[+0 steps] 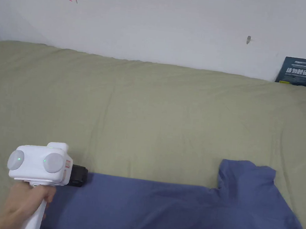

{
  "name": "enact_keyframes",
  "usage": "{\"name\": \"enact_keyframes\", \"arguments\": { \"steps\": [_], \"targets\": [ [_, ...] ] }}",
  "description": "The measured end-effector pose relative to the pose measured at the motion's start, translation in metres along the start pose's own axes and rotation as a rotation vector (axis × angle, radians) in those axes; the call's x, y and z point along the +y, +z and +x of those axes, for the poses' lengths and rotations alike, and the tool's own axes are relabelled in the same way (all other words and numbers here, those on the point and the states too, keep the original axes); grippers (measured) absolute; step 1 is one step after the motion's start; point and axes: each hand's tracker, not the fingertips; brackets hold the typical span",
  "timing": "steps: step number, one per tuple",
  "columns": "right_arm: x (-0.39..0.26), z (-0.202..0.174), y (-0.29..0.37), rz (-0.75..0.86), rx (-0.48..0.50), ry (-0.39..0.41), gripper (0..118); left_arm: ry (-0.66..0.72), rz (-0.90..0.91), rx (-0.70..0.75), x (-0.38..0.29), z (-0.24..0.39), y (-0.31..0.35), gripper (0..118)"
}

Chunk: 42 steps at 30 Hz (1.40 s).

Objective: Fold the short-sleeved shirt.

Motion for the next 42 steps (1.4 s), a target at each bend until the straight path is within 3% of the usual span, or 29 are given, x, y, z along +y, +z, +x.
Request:
{"name": "enact_keyframes", "arguments": {
  "steps": [1, 4, 5, 6, 7, 8, 13, 14, 15, 16, 17, 18, 19, 23, 25, 26, 27, 28, 29, 31, 33, 42],
  "targets": [
    [0.001, 0.002, -0.003, -0.008, -0.003, 0.003, 0, -0.001, -0.003, -0.016, -0.009, -0.004, -0.025, 102],
    [0.002, 0.017, -0.017, -0.036, -0.009, 0.010, 0, 0.000, 0.014, -0.050, -0.013, -0.004, -0.014, 90],
    [0.005, 0.020, -0.021, -0.043, -0.012, 0.008, 0, -0.006, 0.016, -0.067, -0.013, -0.002, -0.005, 73],
    [0.009, 0.023, -0.025, -0.048, -0.018, 0.002, 0, -0.014, 0.034, -0.054, -0.013, 0.000, -0.001, 47],
    [0.010, 0.025, -0.033, -0.058, -0.036, 0.001, 0, -0.019, 0.038, -0.064, -0.014, 0.000, 0.001, 8],
    [0.016, 0.027, -0.039, -0.062, -0.050, 0.004, 0, -0.001, 0.018, -0.135, -0.011, 0.000, 0.001, 1],
    [0.054, 0.033, -0.074, -0.094, -0.061, 0.007, 2, -0.047, 0.016, -0.065, -0.008, 0.008, 0.001, 1],
    [0.062, 0.036, -0.084, -0.107, -0.053, 0.004, 12, -0.047, 0.013, -0.065, -0.008, 0.008, 0.001, 1],
    [0.067, 0.036, -0.094, -0.112, -0.057, 0.004, 39, -0.045, 0.010, -0.068, -0.007, 0.008, 0.000, 1],
    [0.076, 0.038, -0.108, -0.156, -0.055, 0.006, 95, -0.042, 0.005, -0.072, -0.007, 0.008, 0.000, 1],
    [0.084, 0.041, -0.125, -0.242, -0.036, 0.004, 117, -0.034, -0.015, -0.088, -0.001, 0.000, -0.012, 1],
    [0.088, 0.042, -0.139, -0.276, -0.032, 0.002, 118, -0.034, -0.017, -0.090, 0.000, -0.001, -0.014, 1],
    [0.092, 0.033, -0.143, -0.247, -0.042, 0.010, 118, -0.036, -0.018, -0.091, 0.002, -0.002, -0.015, 1],
    [0.098, 0.032, -0.192, -0.404, -0.096, 0.101, 116, -0.033, -0.014, -0.092, 0.000, -0.004, -0.020, 1],
    [0.097, 0.036, -0.201, -0.431, -0.112, 0.113, 93, -0.032, -0.009, -0.090, -0.003, 0.000, -0.016, 1],
    [0.096, 0.039, -0.200, -0.431, -0.099, 0.132, 88, -0.032, -0.007, -0.091, -0.003, 0.000, -0.016, 1],
    [0.095, 0.031, -0.185, -0.409, -0.077, 0.127, 68, -0.033, -0.006, -0.091, -0.004, 0.000, -0.016, 1],
    [0.098, 0.030, -0.179, -0.399, -0.077, 0.120, 29, -0.033, -0.003, -0.091, -0.004, 0.000, -0.016, 1],
    [0.100, 0.031, -0.172, -0.377, -0.062, 0.125, 3, -0.032, 0.001, -0.091, -0.005, 0.000, -0.013, 1],
    [0.101, 0.035, -0.162, -0.314, -0.016, 0.162, 3, -0.034, 0.012, -0.097, -0.007, -0.001, -0.008, 1],
    [0.101, 0.026, -0.146, -0.292, 0.006, 0.113, 3, -0.043, 0.015, -0.102, -0.010, -0.003, 0.002, 1],
    [0.085, 0.017, -0.052, -0.164, 0.080, 0.084, 3, -0.034, 0.105, -0.152, -0.035, -0.027, 0.073, 1]
  ]
}}
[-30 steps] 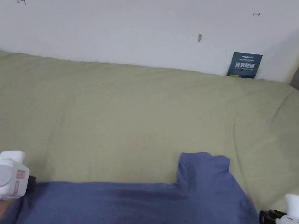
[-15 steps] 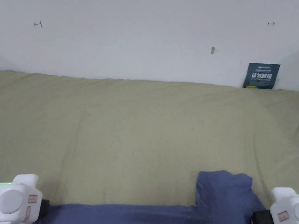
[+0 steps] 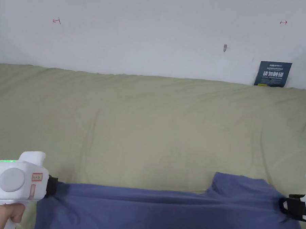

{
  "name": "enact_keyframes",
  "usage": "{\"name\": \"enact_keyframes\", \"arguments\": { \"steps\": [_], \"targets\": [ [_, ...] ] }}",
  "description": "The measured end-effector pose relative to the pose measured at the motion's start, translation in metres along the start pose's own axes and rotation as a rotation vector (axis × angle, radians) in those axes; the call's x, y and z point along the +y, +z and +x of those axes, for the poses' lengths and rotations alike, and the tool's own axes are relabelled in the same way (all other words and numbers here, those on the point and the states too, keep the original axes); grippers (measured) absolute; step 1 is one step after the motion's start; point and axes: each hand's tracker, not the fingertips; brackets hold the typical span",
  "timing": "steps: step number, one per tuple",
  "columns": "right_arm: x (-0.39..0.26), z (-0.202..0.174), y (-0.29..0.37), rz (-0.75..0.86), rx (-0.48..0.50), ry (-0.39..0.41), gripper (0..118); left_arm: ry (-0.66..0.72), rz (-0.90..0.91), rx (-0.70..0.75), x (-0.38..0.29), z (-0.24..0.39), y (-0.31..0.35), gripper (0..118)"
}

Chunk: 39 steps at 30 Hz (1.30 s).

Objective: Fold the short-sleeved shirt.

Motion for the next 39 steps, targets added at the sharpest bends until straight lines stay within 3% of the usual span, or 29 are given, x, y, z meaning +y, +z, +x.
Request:
{"name": "enact_keyframes", "arguments": {
  "steps": [5, 15, 22, 30, 32, 33, 34, 35, 36, 38, 39],
  "targets": [
    [-0.031, 0.005, 0.052, 0.065, 0.033, -0.001, 3, 0.003, 0.051, -0.020, -0.027, -0.010, 0.052, 1],
    [-0.129, -0.024, 0.138, 0.097, 0.059, 0.007, 3, -0.006, 0.087, -0.056, -0.111, -0.029, 0.122, 1],
    [-0.191, -0.019, 0.139, 0.023, 0.073, -0.066, 3, 0.006, 0.034, -0.062, -0.170, -0.038, 0.120, 1],
    [-0.211, -0.014, 0.116, -0.036, 0.058, -0.061, 3, 0.046, -0.015, -0.068, -0.205, -0.047, 0.093, 1],
    [-0.211, -0.015, 0.116, -0.039, 0.063, -0.061, 4, 0.053, -0.021, -0.068, -0.207, -0.046, 0.092, 10],
    [-0.211, -0.016, 0.116, -0.037, 0.064, -0.060, 8, 0.048, -0.016, -0.073, -0.207, -0.045, 0.093, 35],
    [-0.211, -0.019, 0.118, -0.016, 0.033, -0.066, 37, 0.034, -0.017, -0.052, -0.207, -0.043, 0.093, 97],
    [-0.211, -0.021, 0.119, 0.002, 0.009, -0.067, 77, 0.021, -0.026, -0.041, -0.206, -0.041, 0.093, 118],
    [-0.210, -0.021, 0.120, -0.003, 0.019, -0.063, 112, 0.014, -0.040, -0.034, -0.208, -0.039, 0.092, 114],
    [-0.207, -0.027, 0.128, 0.067, 0.030, -0.072, 118, 0.014, 0.003, -0.031, -0.201, -0.038, 0.117, 113],
    [-0.206, -0.029, 0.133, 0.017, 0.045, -0.084, 118, 0.021, 0.021, -0.035, -0.206, -0.032, 0.114, 113]
  ]
}}
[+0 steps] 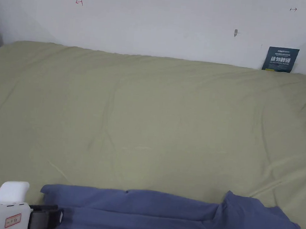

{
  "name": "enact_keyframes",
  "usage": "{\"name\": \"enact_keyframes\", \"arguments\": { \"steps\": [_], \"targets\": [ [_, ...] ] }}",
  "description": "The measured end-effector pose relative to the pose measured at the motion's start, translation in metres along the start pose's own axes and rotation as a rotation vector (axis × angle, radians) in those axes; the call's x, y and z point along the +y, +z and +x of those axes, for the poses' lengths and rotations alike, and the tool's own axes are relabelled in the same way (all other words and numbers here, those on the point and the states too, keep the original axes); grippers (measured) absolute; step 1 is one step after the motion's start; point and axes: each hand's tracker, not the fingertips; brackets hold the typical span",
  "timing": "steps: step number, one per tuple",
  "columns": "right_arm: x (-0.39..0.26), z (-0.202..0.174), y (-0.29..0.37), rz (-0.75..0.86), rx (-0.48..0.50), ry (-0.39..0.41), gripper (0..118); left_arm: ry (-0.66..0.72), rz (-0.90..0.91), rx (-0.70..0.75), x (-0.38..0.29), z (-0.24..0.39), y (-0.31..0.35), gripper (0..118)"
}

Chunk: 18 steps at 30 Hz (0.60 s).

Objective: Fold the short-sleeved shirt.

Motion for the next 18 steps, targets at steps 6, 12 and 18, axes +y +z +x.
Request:
{"name": "enact_keyframes", "arguments": {
  "steps": [6, 12, 18],
  "targets": [
    [0.003, -0.012, 0.010, 0.201, -0.037, -0.024, 25, -0.023, 0.219, 0.021, 0.012, 0.033, 0.049, 14],
    [0.002, -0.045, 0.046, 0.441, -0.102, 0.039, 0, 0.002, 0.454, 0.017, 0.009, 0.050, 0.099, 0],
    [0.007, -0.089, 0.071, 0.524, -0.160, 0.100, 0, 0.004, 0.601, 0.058, -0.002, 0.054, 0.128, 0]
  ]
}}
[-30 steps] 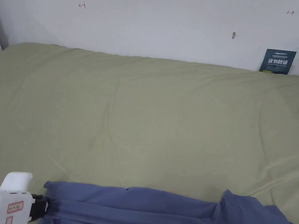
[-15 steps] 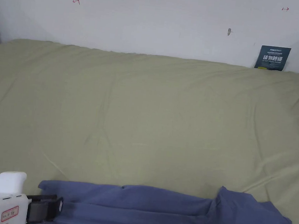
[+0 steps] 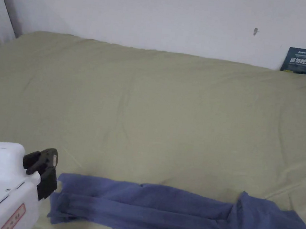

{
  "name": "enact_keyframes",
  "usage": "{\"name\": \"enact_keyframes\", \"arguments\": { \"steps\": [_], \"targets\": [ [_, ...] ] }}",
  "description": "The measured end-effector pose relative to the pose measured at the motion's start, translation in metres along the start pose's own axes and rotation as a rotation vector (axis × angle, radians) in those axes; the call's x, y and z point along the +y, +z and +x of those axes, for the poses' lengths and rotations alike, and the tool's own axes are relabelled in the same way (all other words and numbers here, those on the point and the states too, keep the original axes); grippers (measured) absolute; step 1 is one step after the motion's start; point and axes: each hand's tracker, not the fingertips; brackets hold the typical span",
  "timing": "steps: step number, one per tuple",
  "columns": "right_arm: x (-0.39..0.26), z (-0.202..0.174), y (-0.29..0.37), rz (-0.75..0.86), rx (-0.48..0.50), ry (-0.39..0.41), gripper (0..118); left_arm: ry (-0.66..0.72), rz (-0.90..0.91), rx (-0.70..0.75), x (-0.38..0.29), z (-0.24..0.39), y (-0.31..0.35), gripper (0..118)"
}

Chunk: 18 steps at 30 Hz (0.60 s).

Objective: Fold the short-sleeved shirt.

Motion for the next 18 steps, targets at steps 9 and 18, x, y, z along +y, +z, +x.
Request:
{"name": "enact_keyframes", "arguments": {
  "steps": [9, 18],
  "targets": [
    [0.003, -0.020, 0.016, 0.015, -0.003, -0.007, 0, 0.015, 0.004, 0.004, -0.004, -0.019, 0.010, 0],
    [-0.003, -0.022, 0.024, -0.005, -0.042, -0.024, 0, 0.378, -0.178, -0.241, -0.013, -0.111, -0.036, 0]
  ]
}}
